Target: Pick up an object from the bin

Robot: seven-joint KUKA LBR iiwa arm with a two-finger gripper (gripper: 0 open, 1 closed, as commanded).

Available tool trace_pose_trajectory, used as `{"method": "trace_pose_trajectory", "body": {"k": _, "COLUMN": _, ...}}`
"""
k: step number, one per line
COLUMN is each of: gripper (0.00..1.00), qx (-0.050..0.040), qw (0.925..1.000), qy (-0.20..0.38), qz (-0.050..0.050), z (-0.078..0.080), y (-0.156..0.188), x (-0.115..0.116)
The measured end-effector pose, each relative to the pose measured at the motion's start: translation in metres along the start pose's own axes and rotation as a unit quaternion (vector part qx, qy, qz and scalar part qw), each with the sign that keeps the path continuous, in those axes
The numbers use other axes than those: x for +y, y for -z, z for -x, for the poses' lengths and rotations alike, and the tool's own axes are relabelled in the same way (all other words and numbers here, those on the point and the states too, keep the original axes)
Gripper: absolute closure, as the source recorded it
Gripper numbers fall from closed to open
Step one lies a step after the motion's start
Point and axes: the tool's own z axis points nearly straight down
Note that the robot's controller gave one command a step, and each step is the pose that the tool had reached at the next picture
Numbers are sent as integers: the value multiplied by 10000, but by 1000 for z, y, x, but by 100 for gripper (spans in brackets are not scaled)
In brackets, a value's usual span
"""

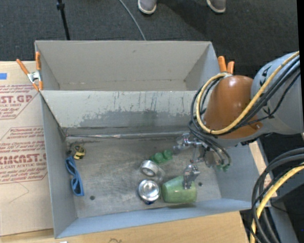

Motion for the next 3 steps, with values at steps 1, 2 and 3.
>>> {"method": "trace_pose_trajectory", "body": {"k": 1, "gripper": 0, "qx": 99, "qw": 9991, "qy": 407, "qz": -2, "z": 58, "y": -26, "x": 24}}
{"method": "trace_pose_trajectory", "body": {"k": 2, "gripper": 100, "qx": 143, "qw": 9991, "qy": 391, "qz": -3, "z": 55, "y": -27, "x": 23}}
{"method": "trace_pose_trajectory", "body": {"k": 3, "gripper": 100, "qx": 105, "qw": 9987, "qy": 494, "qz": -8, "z": 65, "y": 80, "x": 25}}
